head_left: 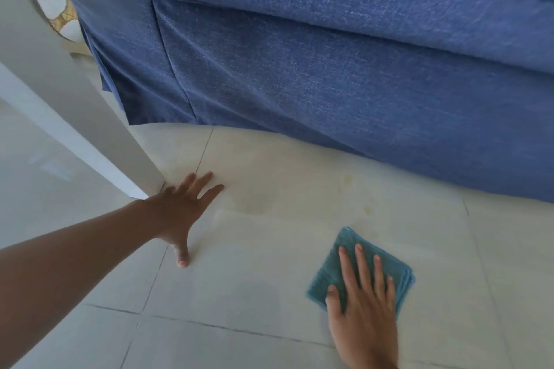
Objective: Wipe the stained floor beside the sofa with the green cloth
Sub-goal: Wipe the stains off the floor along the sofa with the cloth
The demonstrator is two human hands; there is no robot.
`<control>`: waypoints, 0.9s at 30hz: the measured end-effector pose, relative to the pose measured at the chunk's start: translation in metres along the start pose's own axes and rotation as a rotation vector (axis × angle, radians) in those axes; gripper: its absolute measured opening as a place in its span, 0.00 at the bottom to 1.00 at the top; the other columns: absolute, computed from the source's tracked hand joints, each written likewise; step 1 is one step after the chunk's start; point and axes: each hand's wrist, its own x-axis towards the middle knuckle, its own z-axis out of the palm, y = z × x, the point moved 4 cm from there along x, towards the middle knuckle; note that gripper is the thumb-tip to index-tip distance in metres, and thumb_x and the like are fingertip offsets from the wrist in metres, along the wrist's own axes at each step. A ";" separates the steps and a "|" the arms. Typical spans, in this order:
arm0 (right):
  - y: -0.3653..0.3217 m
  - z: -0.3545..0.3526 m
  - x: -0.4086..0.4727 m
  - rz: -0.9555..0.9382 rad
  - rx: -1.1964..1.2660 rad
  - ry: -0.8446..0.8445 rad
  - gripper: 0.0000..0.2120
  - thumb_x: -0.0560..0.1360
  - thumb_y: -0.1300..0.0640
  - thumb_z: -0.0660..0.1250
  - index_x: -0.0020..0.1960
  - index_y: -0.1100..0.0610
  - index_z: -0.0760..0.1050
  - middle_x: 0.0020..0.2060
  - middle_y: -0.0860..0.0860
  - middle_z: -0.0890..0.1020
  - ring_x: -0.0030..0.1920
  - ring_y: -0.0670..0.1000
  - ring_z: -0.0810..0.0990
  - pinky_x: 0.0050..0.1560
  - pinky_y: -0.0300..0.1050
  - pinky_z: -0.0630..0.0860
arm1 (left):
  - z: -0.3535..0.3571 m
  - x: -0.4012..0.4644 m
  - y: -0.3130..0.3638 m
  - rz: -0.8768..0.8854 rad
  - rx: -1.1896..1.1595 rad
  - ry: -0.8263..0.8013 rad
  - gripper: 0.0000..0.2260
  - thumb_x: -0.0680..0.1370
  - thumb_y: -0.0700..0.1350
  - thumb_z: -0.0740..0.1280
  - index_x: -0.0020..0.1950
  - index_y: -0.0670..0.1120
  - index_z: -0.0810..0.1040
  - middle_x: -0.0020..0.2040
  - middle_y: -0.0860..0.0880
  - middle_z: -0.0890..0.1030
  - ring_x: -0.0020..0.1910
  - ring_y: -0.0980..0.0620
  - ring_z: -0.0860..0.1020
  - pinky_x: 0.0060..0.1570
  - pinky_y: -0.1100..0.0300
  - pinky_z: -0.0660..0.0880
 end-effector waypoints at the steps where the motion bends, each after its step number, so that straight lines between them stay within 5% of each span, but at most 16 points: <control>1: 0.021 -0.005 0.004 0.088 -0.010 0.010 0.34 0.73 0.42 0.54 0.78 0.49 0.63 0.78 0.52 0.63 0.77 0.61 0.60 0.73 0.65 0.58 | 0.000 0.001 0.001 -0.006 0.009 -0.009 0.71 0.58 0.62 0.81 0.77 0.51 0.26 0.77 0.44 0.26 0.78 0.37 0.34 0.77 0.40 0.51; 5: 0.054 -0.022 0.071 0.347 -0.023 -0.037 0.32 0.78 0.44 0.48 0.81 0.47 0.49 0.82 0.51 0.49 0.80 0.58 0.48 0.77 0.62 0.49 | 0.001 0.001 0.003 0.001 0.019 -0.013 0.70 0.61 0.62 0.81 0.77 0.49 0.26 0.77 0.43 0.26 0.79 0.37 0.34 0.78 0.42 0.51; 8: 0.035 -0.031 0.130 0.345 0.012 -0.042 0.31 0.80 0.45 0.48 0.81 0.46 0.44 0.82 0.49 0.44 0.80 0.58 0.42 0.77 0.62 0.44 | 0.006 -0.003 0.001 0.006 -0.015 0.024 0.69 0.61 0.63 0.80 0.78 0.48 0.27 0.78 0.43 0.26 0.80 0.40 0.37 0.78 0.46 0.53; 12: -0.039 -0.023 0.160 0.150 -0.012 -0.082 0.31 0.80 0.45 0.47 0.81 0.45 0.45 0.82 0.50 0.44 0.80 0.60 0.40 0.77 0.64 0.40 | 0.014 -0.008 -0.006 -0.007 -0.059 0.055 0.67 0.62 0.66 0.77 0.79 0.47 0.30 0.79 0.44 0.29 0.80 0.41 0.39 0.78 0.48 0.53; 16: -0.130 0.000 0.098 -0.207 0.010 -0.067 0.32 0.77 0.43 0.50 0.80 0.46 0.52 0.81 0.50 0.50 0.80 0.61 0.44 0.77 0.65 0.42 | 0.015 -0.010 -0.009 -0.012 -0.099 0.062 0.66 0.62 0.66 0.77 0.80 0.48 0.32 0.79 0.45 0.31 0.80 0.42 0.40 0.77 0.51 0.54; 20: -0.109 0.004 0.026 -0.452 0.026 -0.117 0.32 0.77 0.41 0.53 0.80 0.42 0.51 0.81 0.44 0.48 0.80 0.53 0.40 0.78 0.59 0.42 | 0.011 -0.004 -0.007 -0.034 -0.068 0.037 0.68 0.60 0.66 0.79 0.80 0.46 0.34 0.79 0.43 0.33 0.80 0.41 0.41 0.77 0.48 0.57; 24: -0.001 -0.014 0.065 -0.069 -0.076 0.007 0.34 0.76 0.39 0.49 0.80 0.45 0.53 0.81 0.47 0.53 0.80 0.57 0.50 0.77 0.62 0.51 | 0.008 -0.001 -0.001 -0.062 0.005 0.015 0.68 0.61 0.65 0.79 0.80 0.43 0.34 0.80 0.40 0.34 0.80 0.38 0.42 0.77 0.43 0.56; 27: 0.021 -0.019 0.100 0.167 -0.063 -0.048 0.32 0.79 0.43 0.47 0.81 0.47 0.47 0.82 0.50 0.46 0.80 0.58 0.44 0.77 0.63 0.45 | 0.011 -0.004 0.000 -0.053 0.094 0.031 0.65 0.64 0.66 0.77 0.80 0.43 0.34 0.80 0.41 0.35 0.80 0.38 0.44 0.77 0.42 0.53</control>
